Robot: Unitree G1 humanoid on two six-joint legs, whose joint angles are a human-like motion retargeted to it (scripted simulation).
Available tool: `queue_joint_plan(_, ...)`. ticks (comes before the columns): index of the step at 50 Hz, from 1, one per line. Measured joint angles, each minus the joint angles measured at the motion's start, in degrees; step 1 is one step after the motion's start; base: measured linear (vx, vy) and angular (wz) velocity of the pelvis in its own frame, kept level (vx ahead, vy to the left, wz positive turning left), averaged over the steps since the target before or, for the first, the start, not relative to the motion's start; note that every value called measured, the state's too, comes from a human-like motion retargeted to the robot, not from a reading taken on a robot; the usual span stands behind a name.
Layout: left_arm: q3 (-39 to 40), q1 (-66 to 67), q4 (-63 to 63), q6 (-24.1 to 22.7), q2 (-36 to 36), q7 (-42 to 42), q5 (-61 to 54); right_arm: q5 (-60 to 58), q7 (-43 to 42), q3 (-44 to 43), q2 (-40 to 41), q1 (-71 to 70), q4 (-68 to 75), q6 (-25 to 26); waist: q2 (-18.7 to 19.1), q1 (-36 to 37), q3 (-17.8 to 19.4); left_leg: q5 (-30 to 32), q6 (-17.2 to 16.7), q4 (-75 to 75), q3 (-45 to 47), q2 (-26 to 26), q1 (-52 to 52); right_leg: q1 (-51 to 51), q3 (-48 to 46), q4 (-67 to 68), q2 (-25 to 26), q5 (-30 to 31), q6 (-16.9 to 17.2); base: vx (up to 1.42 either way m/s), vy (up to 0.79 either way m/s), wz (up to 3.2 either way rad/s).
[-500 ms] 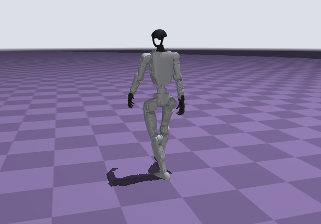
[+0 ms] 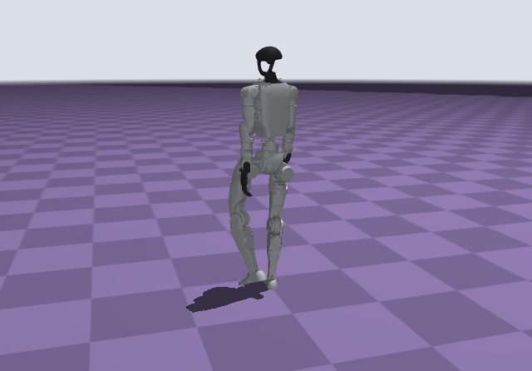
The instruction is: Walk run
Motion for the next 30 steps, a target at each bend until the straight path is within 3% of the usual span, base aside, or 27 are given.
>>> queue_joint_plan(8, 2.71, 2.19, 2.38, 1.28, -0.6, -0.1, -0.95, 0.2, 0.25, 0.63, -1.07, -5.61, -4.01, -0.87, 5.14, 5.09, 2.77, 3.94, -10.04, -30.96, -8.65, 0.94, -2.37, 11.38, 1.12, -3.81, 8.24, -3.27, 1.18, 0.58, -0.04, -0.38)
queue_joint_plan(10, 2.71, 1.79, 2.22, 1.3, -0.81, -0.48, -1.54, 0.63, 0.44, 0.58, -1.02, -6.24, -4.19, -0.84, 5.48, 5.84, 3.2, 4.97, -10.57, -33.34, -9.89, 0.41, -2.97, 13.6, 1.89, -3.96, 8.54, -3.79, 2.18, 0.73, 0.05, -0.38)
queue_joint_plan(16, 1.39, -0.85, 0.77, 1.1, -1.28, -1.34, -2.5, 0.46, 0.56, 0.25, -0.33, -4.26, -2.93, -0.8, 5.63, 6.35, 1.47, 7.06, -3.49, -27.58, -8.2, -0.64, -3.39, 16.66, 4.34, -0.46, 6.84, -1.3, 7.55, 0.68, 0.1, -0.3)
queue_joint_plan(20, 0.82, -3.62, 0.07, 1.2, -1.8, -1.39, -3.36, -1.99, -0.51, -1.09, 0.7, 0.3, -0.89, -0.89, 6.03, 7.55, 0.08, 1.12, -0.24, -22.74, -11.09, -1.26, -2.54, 14.8, 9.21, 9.18, 5.13, 10.12, 10.37, 0.78, 0.15, -0.7)
queue_joint_plan(23, -0.25, -6.08, -1.38, 0.74, -2.37, -1.59, -5.32, -2.7, -1.29, -1.36, 0.56, 3.69, 0.95, -0.89, 9.91, 6.88, -0.66, -1.55, 0.86, -25.12, -8.49, 3.15, 2.8, 10.06, 7.52, 23.79, 5.22, 18.65, 8.47, 0.59, 0.13, -0.4)
queue_joint_plan(25, -0.28, -8.49, -2.44, 0.3, -2.15, -2.69, -6.57, -3.87, -1.81, -1.46, 0.39, 5.28, 1.81, -0.66, 11.82, 6.9, -1.43, -3.19, 0.76, -25.35, -7.86, 5.45, 4.15, 3.82, 7.31, 35.72, 4.03, 19.39, 6.12, 0.51, 0.11, -0.76)
queue_joint_plan(30, -0.78, -15.52, -4.65, -0.67, 0.35, -4.34, -6.76, -4.97, -3.03, -3.32, 1.04, 8.96, 3.48, -0.5, 12.54, 3.12, -1.48, -4.34, 1.87, -30.14, -6.58, 5.28, 9.56, -10.47, 9.36, 47.81, 3.54, 13.05, 8.3, 0.42, 0.02, 0.02)
